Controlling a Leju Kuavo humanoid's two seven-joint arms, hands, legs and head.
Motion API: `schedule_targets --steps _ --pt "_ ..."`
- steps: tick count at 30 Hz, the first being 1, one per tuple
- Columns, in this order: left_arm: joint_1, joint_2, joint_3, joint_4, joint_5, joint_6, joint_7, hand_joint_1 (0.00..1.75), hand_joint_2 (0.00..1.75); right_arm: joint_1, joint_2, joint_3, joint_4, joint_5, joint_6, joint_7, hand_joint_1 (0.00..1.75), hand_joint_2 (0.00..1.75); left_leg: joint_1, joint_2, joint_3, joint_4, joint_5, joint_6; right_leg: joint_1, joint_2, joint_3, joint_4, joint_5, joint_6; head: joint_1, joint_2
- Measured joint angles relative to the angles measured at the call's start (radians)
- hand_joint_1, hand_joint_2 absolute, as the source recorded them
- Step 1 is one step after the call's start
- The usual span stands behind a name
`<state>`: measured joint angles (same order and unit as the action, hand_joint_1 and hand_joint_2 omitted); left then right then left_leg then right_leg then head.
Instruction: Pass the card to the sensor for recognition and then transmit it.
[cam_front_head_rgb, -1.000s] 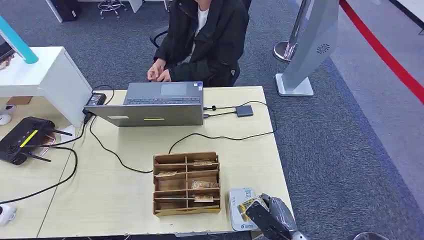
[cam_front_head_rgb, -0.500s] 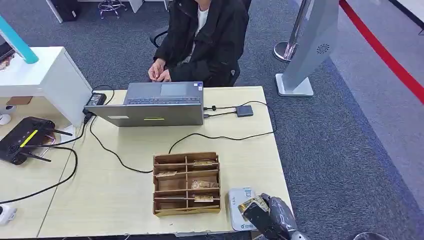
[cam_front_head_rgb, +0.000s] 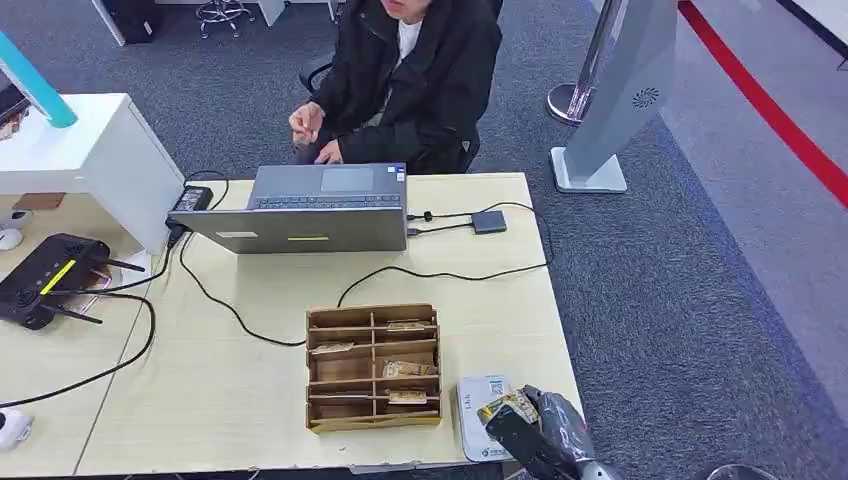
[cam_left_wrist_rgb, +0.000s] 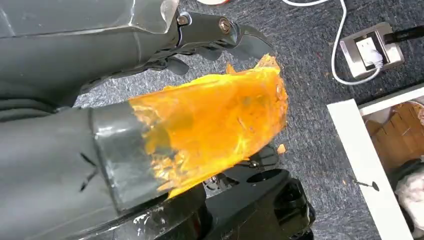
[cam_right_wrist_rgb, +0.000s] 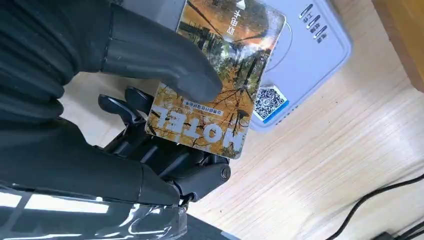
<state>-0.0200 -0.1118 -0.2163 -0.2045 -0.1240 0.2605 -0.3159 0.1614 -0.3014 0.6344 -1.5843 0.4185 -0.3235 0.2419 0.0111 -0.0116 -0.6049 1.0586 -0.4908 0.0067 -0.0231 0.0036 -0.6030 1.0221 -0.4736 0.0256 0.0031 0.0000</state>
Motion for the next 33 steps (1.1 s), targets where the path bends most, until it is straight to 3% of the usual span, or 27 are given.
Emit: schedule_targets --steps 17,33 --pt "0.0 0.003 0.0 0.0 -0.002 -0.004 0.006 0.0 0.0 -0.005 0.0 -0.006 -0.006 0.037 -0.003 -0.001 1.75 1.75 0.0 0.0 0.0 0.0 0.0 0.0 0.0 0.0 0.0 0.0 0.0 0.0 0.0 0.0" --pt "-0.001 0.003 0.0 0.0 -0.002 -0.007 0.006 0.0 0.0 -0.001 0.0 -0.079 -0.09 0.161 0.013 -0.004 1.75 1.75 0.0 0.0 0.0 0.0 0.0 0.0 0.0 0.0 0.0 0.0 0.0 0.0 0.0 0.0"
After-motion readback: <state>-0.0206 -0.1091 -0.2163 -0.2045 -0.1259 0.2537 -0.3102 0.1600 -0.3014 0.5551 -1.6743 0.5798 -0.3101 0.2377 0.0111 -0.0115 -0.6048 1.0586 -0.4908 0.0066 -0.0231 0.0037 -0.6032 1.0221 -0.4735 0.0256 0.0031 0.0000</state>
